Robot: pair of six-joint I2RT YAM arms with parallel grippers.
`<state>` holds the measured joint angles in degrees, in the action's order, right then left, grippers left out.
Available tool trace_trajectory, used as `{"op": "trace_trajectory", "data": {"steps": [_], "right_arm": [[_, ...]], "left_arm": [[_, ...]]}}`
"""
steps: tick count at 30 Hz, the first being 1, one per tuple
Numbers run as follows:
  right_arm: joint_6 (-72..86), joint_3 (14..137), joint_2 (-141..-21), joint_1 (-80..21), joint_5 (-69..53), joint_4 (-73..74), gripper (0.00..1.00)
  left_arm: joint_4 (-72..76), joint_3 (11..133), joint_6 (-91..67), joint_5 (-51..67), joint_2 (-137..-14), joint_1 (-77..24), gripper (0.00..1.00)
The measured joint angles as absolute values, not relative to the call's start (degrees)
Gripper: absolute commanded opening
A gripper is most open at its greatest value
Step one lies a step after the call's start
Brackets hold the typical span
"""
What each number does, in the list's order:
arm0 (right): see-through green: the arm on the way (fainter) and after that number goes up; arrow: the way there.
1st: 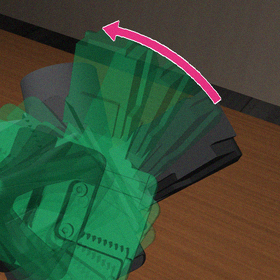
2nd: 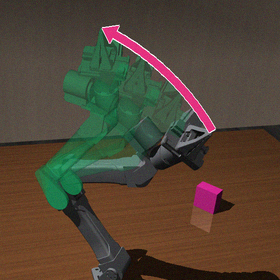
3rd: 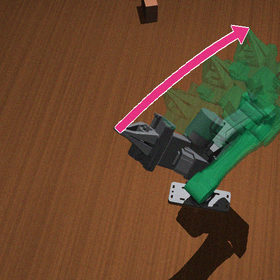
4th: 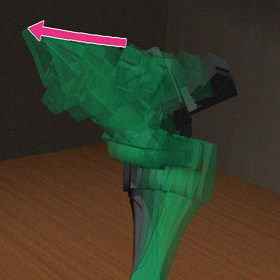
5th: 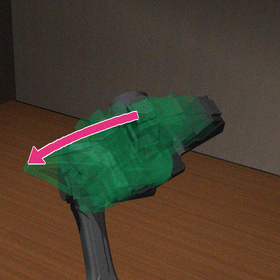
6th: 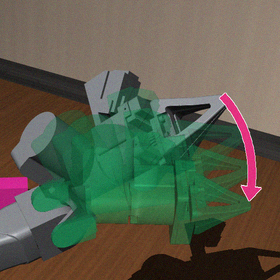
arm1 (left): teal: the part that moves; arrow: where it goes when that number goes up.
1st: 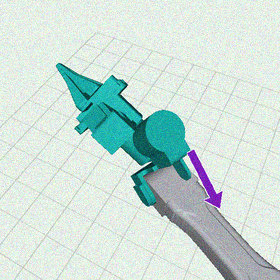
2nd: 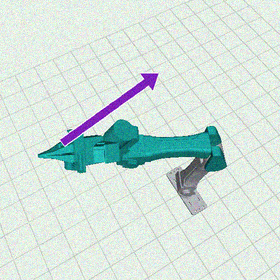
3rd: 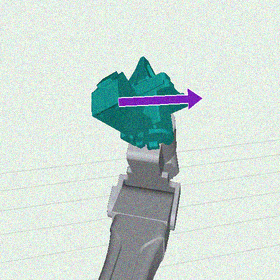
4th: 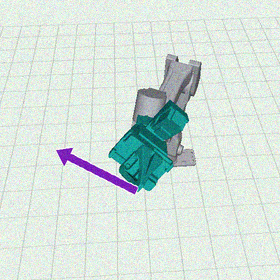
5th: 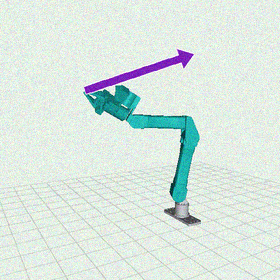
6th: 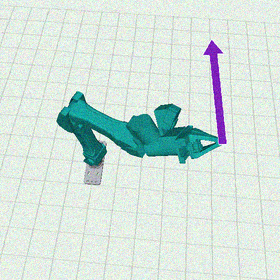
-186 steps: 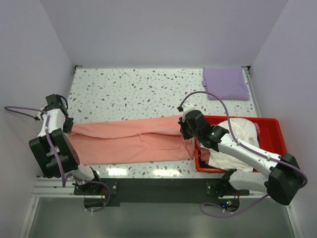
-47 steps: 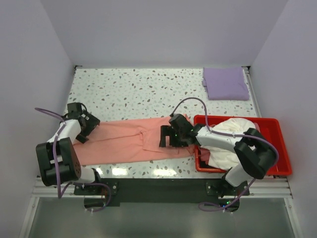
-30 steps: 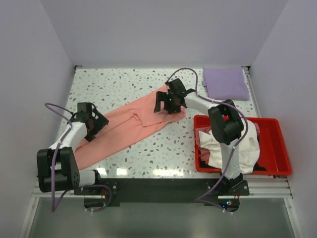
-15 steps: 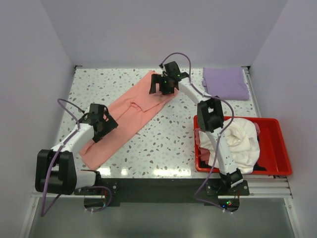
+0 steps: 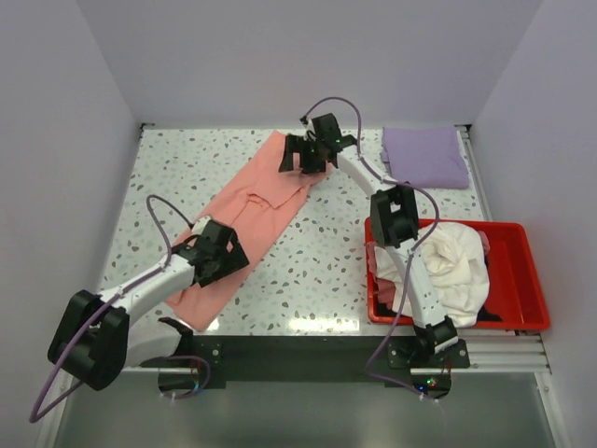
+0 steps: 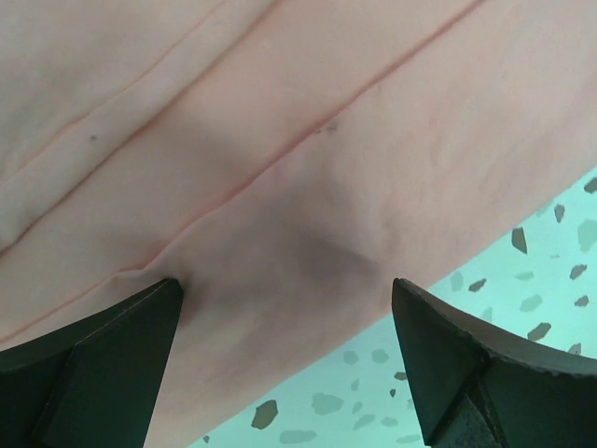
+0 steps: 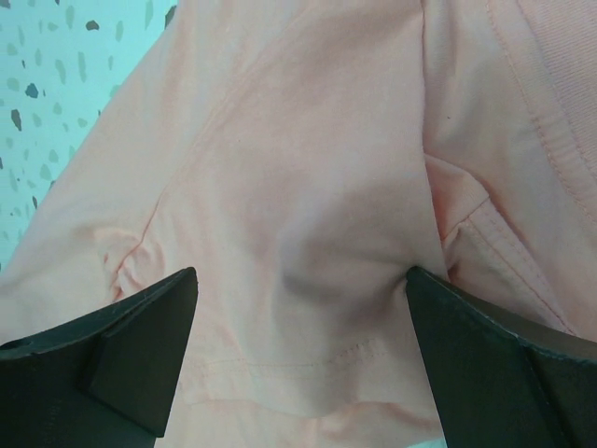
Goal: Fold and stack the t-shirts
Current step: Fold the tshirt
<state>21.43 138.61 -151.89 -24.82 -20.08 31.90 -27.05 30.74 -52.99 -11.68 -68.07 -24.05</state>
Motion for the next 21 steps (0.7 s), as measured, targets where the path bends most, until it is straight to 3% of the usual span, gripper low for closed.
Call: {"op": "trace_trajectory", "data": {"steps": [12, 21], "right_arm": [[23.86, 145.01, -157.07, -24.69, -21.61, 26.00, 0.99], [24.69, 146.02, -158.10, -24.69, -21.50, 23.55, 0.99]], "left_arm": [[-24.99, 37.74, -66.83, -11.81, -77.06, -49.32, 1.00], [-24.01, 52.51, -69.93, -10.02, -92.99, -58.70, 1.00]]}}
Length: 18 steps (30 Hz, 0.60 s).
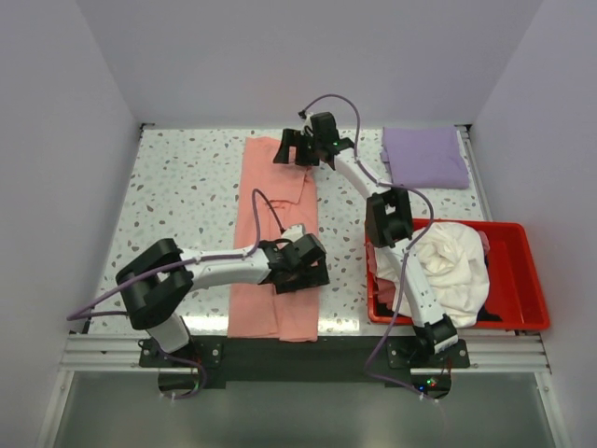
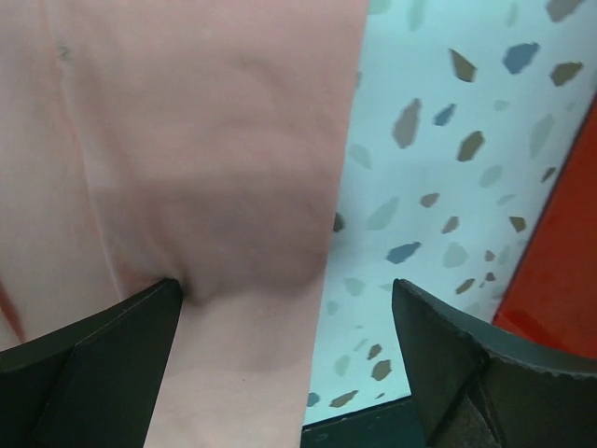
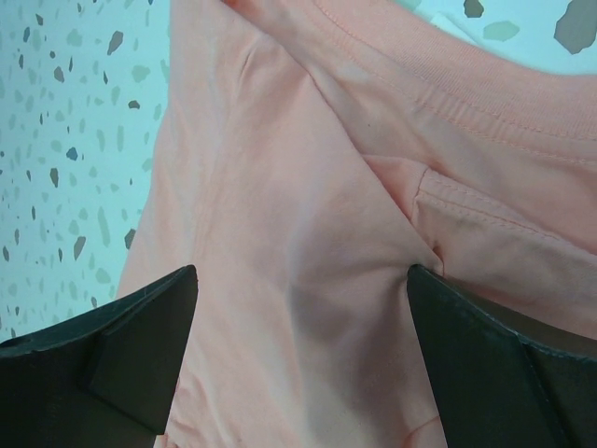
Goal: Fold and stack the t-shirts
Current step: Fold the tshirt
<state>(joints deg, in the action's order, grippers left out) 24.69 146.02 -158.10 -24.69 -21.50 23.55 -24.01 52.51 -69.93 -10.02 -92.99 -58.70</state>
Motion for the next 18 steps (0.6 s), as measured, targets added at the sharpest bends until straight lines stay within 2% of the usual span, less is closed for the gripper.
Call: {"op": "trace_trajectory", "data": {"steps": [8, 18], "right_arm": [[21.15, 145.67, -156.94, -24.77, -19.35, 26.46, 0.99], [18.35, 143.85, -152.00, -24.58, -17.17, 35.90, 0.99]], "left_arm": [[-24.21, 59.94, -69.87, -9.82, -99.18, -61.58, 1.00], [-28.97, 60.64, -67.44, -13.52, -91.48, -62.92, 1.00]]}}
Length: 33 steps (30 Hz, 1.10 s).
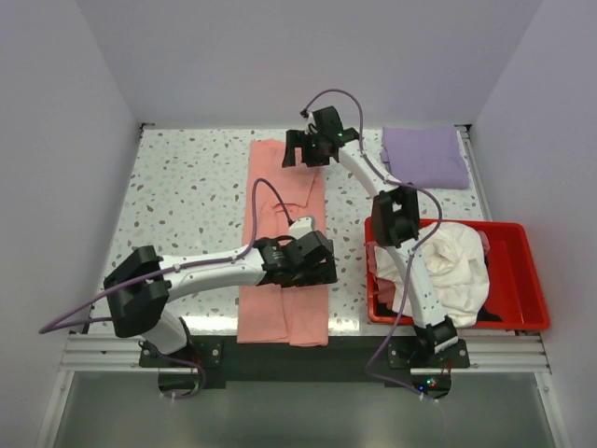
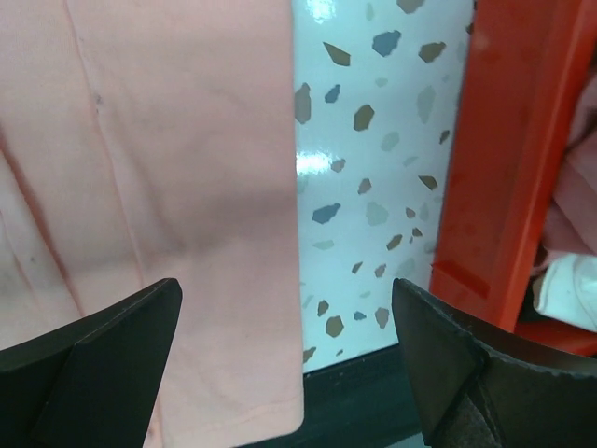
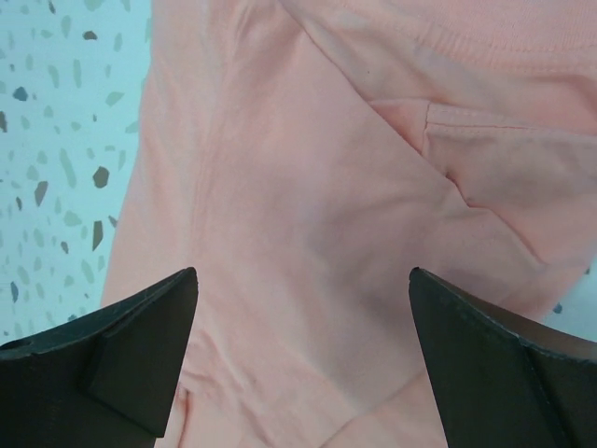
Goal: Fold and stack the t-shirts
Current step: Fold the tshirt
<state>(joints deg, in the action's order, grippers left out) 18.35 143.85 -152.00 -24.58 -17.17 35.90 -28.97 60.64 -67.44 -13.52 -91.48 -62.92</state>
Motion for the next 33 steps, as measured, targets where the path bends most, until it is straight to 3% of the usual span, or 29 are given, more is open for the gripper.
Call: {"op": "trace_trajectory", "data": {"steps": [8, 17, 20, 27, 33], "right_arm": [[14.85, 139.06, -138.21, -24.58, -14.76, 39.59, 0.99], [14.79, 99.22, -105.54, -25.56, -8.88, 34.59, 0.99], [14.98, 91.07, -100.75, -27.35, -6.68, 33.65, 0.99], [15.46, 78.72, -97.65, -31.53, -3.49, 31.83, 0.99], [15.51, 77.32, -97.27, -31.99, -1.54, 31.68, 0.99]], "left_arm": [[-37.65, 59.96, -65.63, -18.35, -81.67, -65.06, 1.00], [-53.58, 46.35, -71.75, -22.20, -64.23, -64.95, 0.99], [-57.23, 40.95, -74.19, -20.08, -60.01, -64.97, 0.92], [-59.11, 34.81, -77.49, -14.02, -57.82, -64.97, 0.56], [-57.14, 30.61, -77.45, -8.12, -57.14, -64.95, 0.43]]}}
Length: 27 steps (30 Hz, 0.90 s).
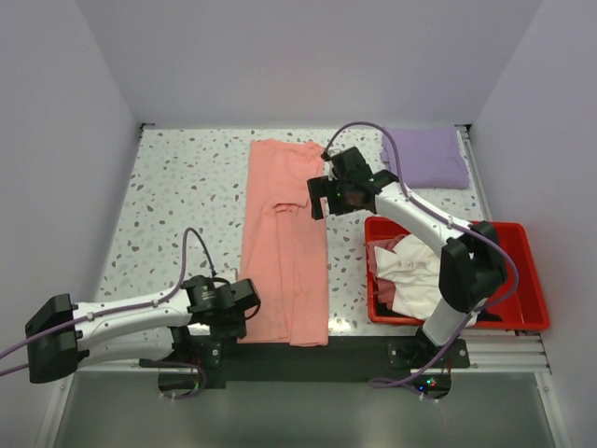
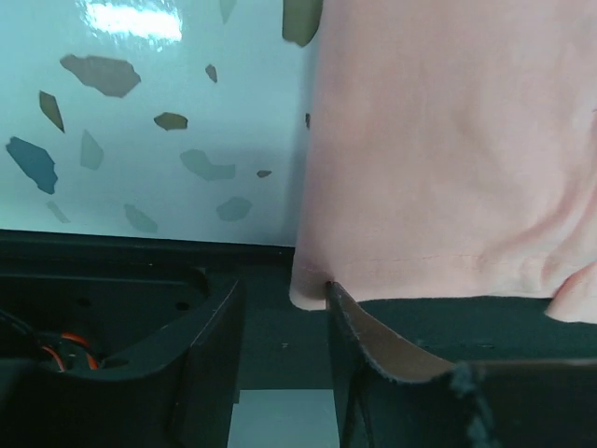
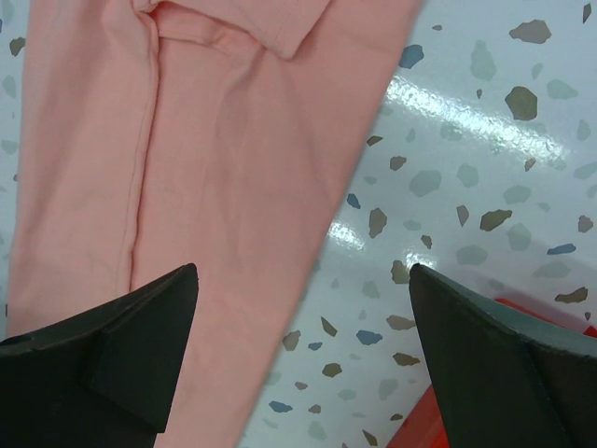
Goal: Fold and stack the t-shirts
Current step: Fold the tshirt
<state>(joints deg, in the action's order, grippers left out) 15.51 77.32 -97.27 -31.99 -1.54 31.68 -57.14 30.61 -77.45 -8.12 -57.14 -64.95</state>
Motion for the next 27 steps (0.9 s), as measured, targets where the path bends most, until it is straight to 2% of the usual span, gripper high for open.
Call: {"op": "trace_trajectory", "data": {"steps": [4, 5, 7, 10, 12, 13, 18, 22, 27], "right_arm": [[15.64, 76.66, -96.14, -32.21, -0.71, 31.07, 0.99], [15.70, 76.51, -95.94, -32.25, -0.64, 31.05, 0.99], [15.84, 76.44, -95.83, -32.36, -0.40, 31.00, 0.99], [16.05, 75.99, -95.81, -32.67, 0.49, 30.68, 0.99], [16.27, 75.35, -95.72, -32.91, 0.73, 30.61, 0.99], [16.45, 74.98, -95.57, -33.08, 1.04, 30.59, 0.99], [16.58, 74.24, -93.56, -36.51, 7.22, 31.88, 0.99], [16.53, 71.85, -88.18, -44.49, 12.40, 32.82, 0.99], [16.53, 64.01, -79.33, -53.74, 12.03, 33.10, 0.99]], "left_arm": [[-55.46, 27.88, -77.41, -5.17, -56.27, -64.95, 0.38], [-54.85, 27.59, -77.36, -4.56, -56.38, -64.95, 0.33], [-53.49, 27.20, -77.19, -3.40, -56.77, -64.95, 0.30], [-51.62, 26.65, -76.82, -1.80, -57.49, -64.95, 0.19], [-50.35, 26.41, -76.77, -0.54, -57.63, -64.97, 0.03], [-49.78, 26.28, -76.47, -0.14, -57.76, -64.95, 0.00], [-48.36, 26.06, -75.88, 1.02, -57.67, -64.95, 0.00], [-48.47, 26.06, -75.85, 0.82, -57.32, -64.95, 0.00], [-48.62, 26.06, -75.85, 0.21, -56.82, -64.97, 0.00]]}}
